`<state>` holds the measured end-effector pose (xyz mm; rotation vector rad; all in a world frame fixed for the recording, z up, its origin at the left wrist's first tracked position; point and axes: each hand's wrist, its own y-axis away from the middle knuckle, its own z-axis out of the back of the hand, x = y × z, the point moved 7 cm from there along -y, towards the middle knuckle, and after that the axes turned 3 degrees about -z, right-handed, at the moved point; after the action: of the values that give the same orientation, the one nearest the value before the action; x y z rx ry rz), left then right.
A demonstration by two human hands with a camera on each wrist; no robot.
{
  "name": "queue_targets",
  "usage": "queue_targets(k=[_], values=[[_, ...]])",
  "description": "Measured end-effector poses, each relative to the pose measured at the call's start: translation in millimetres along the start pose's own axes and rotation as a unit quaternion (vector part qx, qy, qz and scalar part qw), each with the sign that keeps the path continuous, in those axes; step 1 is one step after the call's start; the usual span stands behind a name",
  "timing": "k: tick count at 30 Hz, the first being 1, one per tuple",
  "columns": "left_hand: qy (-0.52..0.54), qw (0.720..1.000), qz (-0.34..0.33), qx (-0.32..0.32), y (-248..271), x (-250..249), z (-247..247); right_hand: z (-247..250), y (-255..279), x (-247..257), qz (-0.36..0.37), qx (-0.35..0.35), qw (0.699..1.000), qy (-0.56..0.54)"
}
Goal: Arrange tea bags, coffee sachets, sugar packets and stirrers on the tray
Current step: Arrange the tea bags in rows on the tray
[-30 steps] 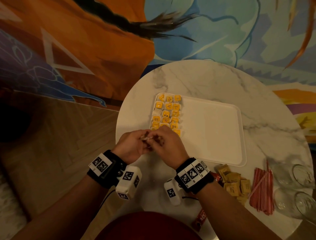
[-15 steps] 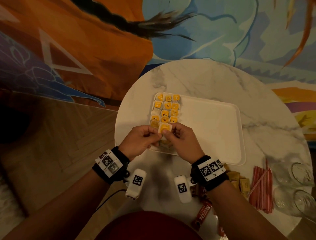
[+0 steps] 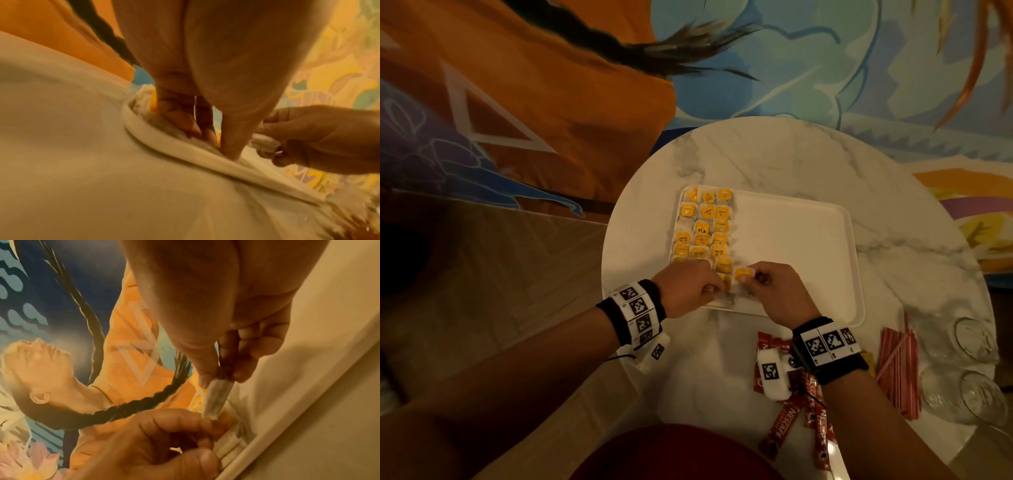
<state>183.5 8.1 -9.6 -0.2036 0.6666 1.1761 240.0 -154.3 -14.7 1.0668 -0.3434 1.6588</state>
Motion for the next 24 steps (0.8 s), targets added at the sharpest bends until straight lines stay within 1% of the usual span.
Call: queue_targets(k=[3,11,16,18,20,22,24], values=[[-0.031,0.999,-0.006,0.020,-5.3,-2.9,-4.4,-1.9,2.0,-3.2,0.004,0.024,1.000,0.018],[-0.012,0.999,0.031,-0.028,-13.5,13.2,3.6,-8.0,4.9,0.1,0.002,0.040,0.999,0.005],[0.005,0.999,0.019,-0.035,-16.1,13.7,3.8,-18.0,3.0,3.7,0.004,0.041,0.999,0.019],[0.029,0.999,0.019,-0.037,-14.6,17.9,2.9,-21.9,3.1,5.1,0.007,0.044,0.999,0.030],[0.072,0.996,0.022,-0.056,-10.1,23.0,6.1,-26.4,2.5,6.6,0.010,0.043,0.999,0.029],[0.110,0.989,0.027,-0.090,-4.3,27.4,13.6,-31.7,1.0,7.6,0.016,0.037,0.998,0.040],[0.149,0.979,0.047,-0.129,2.8,34.3,23.9,-36.6,-1.5,7.7,0.020,0.031,0.997,0.065]])
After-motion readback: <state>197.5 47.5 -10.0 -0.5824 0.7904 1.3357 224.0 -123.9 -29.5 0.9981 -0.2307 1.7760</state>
